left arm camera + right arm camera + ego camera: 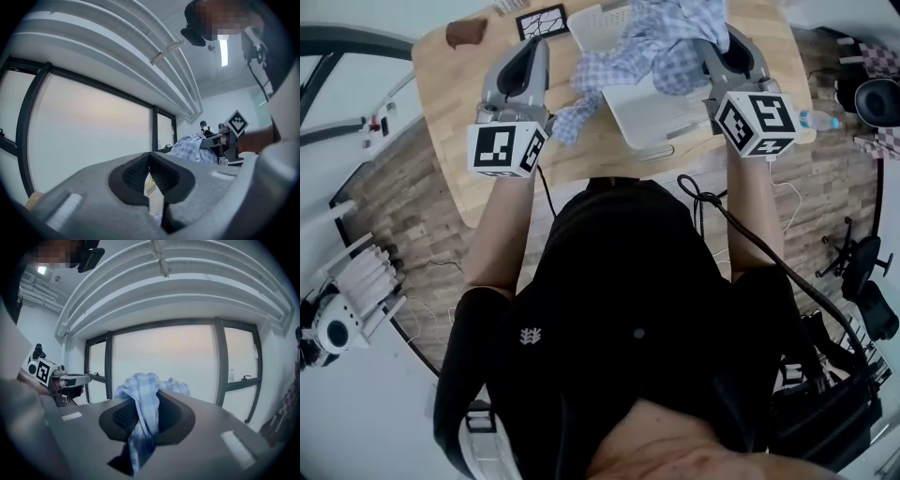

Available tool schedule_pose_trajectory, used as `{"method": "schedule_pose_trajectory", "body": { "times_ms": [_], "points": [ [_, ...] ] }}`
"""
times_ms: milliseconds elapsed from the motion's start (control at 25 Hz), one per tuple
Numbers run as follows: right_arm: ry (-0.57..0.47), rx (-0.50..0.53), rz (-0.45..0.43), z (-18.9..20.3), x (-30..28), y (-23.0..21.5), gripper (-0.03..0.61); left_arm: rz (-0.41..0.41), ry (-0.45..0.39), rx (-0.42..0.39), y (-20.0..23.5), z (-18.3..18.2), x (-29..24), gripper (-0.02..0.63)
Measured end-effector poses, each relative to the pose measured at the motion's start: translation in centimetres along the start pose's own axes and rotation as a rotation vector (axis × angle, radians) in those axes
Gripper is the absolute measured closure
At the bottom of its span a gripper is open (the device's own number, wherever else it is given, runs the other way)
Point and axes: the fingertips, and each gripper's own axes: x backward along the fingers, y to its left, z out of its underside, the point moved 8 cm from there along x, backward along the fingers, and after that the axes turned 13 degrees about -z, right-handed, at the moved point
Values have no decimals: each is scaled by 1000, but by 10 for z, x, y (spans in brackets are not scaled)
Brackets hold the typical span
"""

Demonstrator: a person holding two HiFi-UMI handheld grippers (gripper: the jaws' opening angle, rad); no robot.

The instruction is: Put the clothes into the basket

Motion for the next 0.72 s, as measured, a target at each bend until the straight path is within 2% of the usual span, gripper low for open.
{"method": "schedule_pose_trajectory", "body": {
  "times_ms": [240, 720],
  "points": [
    [43, -19, -22, 21, -6, 3, 500, 4, 13, 15, -6, 9, -5, 614],
    [114, -50, -60, 58, -28, 26, 500, -9, 43, 38, 9, 29, 1, 614]
  ]
}}
